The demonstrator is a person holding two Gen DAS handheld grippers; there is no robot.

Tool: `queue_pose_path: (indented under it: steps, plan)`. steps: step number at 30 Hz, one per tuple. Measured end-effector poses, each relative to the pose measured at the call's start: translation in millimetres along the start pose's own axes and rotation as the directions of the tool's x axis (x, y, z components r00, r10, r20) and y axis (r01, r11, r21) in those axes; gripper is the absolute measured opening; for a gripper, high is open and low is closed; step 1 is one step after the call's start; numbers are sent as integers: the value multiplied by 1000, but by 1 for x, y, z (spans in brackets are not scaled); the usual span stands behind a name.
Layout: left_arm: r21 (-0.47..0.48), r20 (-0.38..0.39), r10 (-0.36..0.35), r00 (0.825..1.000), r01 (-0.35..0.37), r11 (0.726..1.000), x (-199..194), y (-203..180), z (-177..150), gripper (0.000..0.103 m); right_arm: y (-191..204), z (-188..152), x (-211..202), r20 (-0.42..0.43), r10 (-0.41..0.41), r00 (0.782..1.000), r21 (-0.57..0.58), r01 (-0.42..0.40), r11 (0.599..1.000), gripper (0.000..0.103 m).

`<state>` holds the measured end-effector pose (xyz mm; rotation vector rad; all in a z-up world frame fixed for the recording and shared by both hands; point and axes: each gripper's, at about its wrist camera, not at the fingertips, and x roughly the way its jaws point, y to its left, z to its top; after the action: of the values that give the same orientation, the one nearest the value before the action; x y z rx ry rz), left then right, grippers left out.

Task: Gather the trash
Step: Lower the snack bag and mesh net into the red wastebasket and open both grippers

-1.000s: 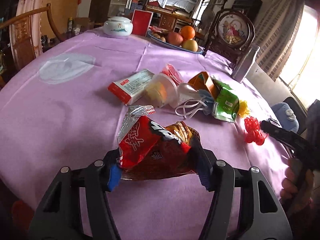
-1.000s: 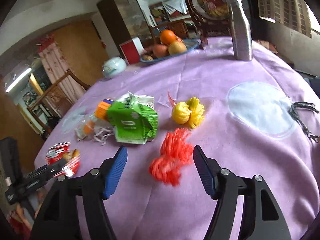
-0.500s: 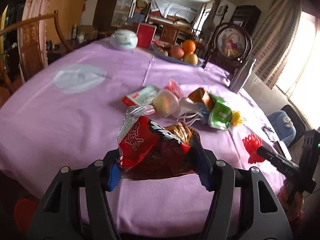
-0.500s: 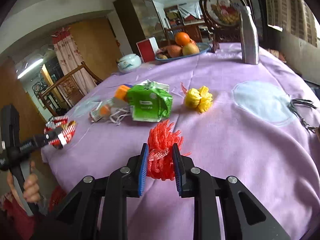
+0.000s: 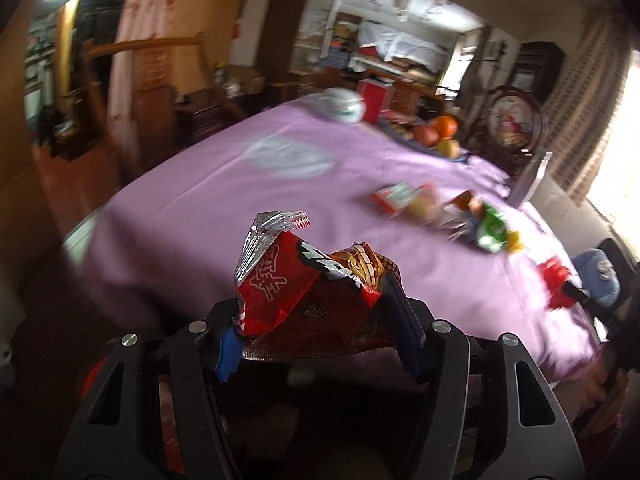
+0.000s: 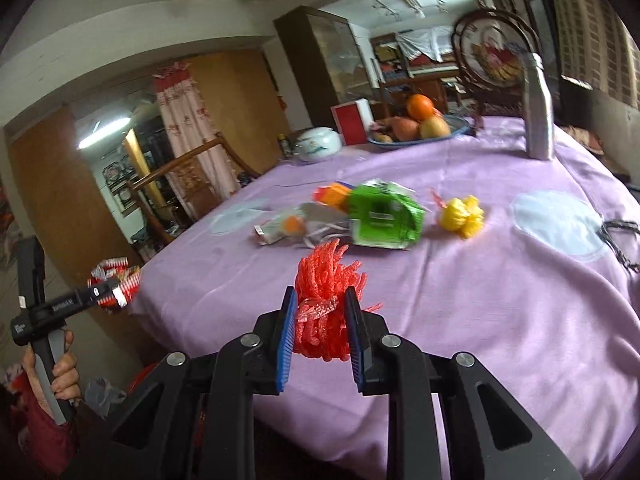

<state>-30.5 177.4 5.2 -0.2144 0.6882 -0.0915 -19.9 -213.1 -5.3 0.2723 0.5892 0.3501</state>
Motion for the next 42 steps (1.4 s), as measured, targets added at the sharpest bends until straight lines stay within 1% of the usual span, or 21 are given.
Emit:
queue_pose_path:
  steps: [4,7,9,12,13,14,15,16,19,21,23,26,28,32,35,36,37,38,39,40,42]
  plan:
    - [-59,-62,102,993,-105,993,-10,51,-38,61,25,-3,-2,-9,36,999,-47,-36,998,24]
    - [-120,-115,152,982,-166,979,-10,92,-66,61,46,-5,2,-26,56,998,-84,-58,995,24]
    - [-160,-146,163,976,-186,969,-6,115,-79,61,61,-6,8,-46,74,996,-105,-78,991,24]
    - [-203,-217,183,959,-228,952,6,144,-100,76,81,-10,21,-84,97,992,-123,-107,987,24]
    - [-209,-250,211,945,-265,941,11,153,-109,85,87,-11,24,-94,100,990,-129,-112,985,24]
    - [-210,-272,235,933,-295,932,16,159,-115,90,95,-13,29,-107,103,989,-139,-118,983,24]
    - [-210,-290,248,924,-314,926,18,165,-121,92,104,-16,34,-124,107,987,-151,-126,981,24]
    - [-215,-304,250,919,-321,922,21,171,-124,93,110,-18,38,-135,110,985,-159,-131,979,24]
    - [-255,-341,233,911,-328,910,27,187,-134,94,135,-25,54,-183,121,976,-194,-157,968,24]
    - [-275,-346,228,910,-330,903,27,197,-138,94,149,-29,62,-207,133,969,-210,-177,962,24]
    - [-276,-325,257,910,-351,895,20,204,-138,94,168,-33,73,-240,151,959,-230,-207,951,24]
    - [-270,-289,327,900,-404,874,8,210,-134,95,199,-43,89,-291,183,939,-249,-259,933,24]
    - [-277,-272,355,895,-426,862,1,216,-133,96,217,-51,99,-332,209,920,-255,-301,919,25]
    - [-302,-251,379,891,-444,843,-10,224,-135,96,264,-71,122,-419,257,871,-275,-391,878,25]
    - [-318,-252,377,891,-445,837,-15,232,-140,96,298,-85,139,-478,292,828,-282,-460,842,25]
    - [-322,-254,378,890,-446,835,-13,233,-140,96,313,-91,146,-501,306,810,-283,-487,826,25]
    - [-326,-255,381,889,-450,831,-14,235,-141,96,322,-95,151,-515,317,796,-282,-506,815,29]
    - [-329,-256,383,888,-453,829,-14,237,-142,96,332,-99,157,-533,327,781,-281,-528,801,39]
    - [-333,-256,384,887,-454,827,-12,240,-143,96,341,-103,164,-548,337,766,-278,-546,790,60]
    - [-339,-256,384,887,-455,824,-13,242,-143,96,349,-106,169,-555,339,759,-278,-554,785,66]
    - [-349,-256,381,888,-452,821,-14,246,-144,96,359,-111,172,-544,328,772,-307,-547,778,67]
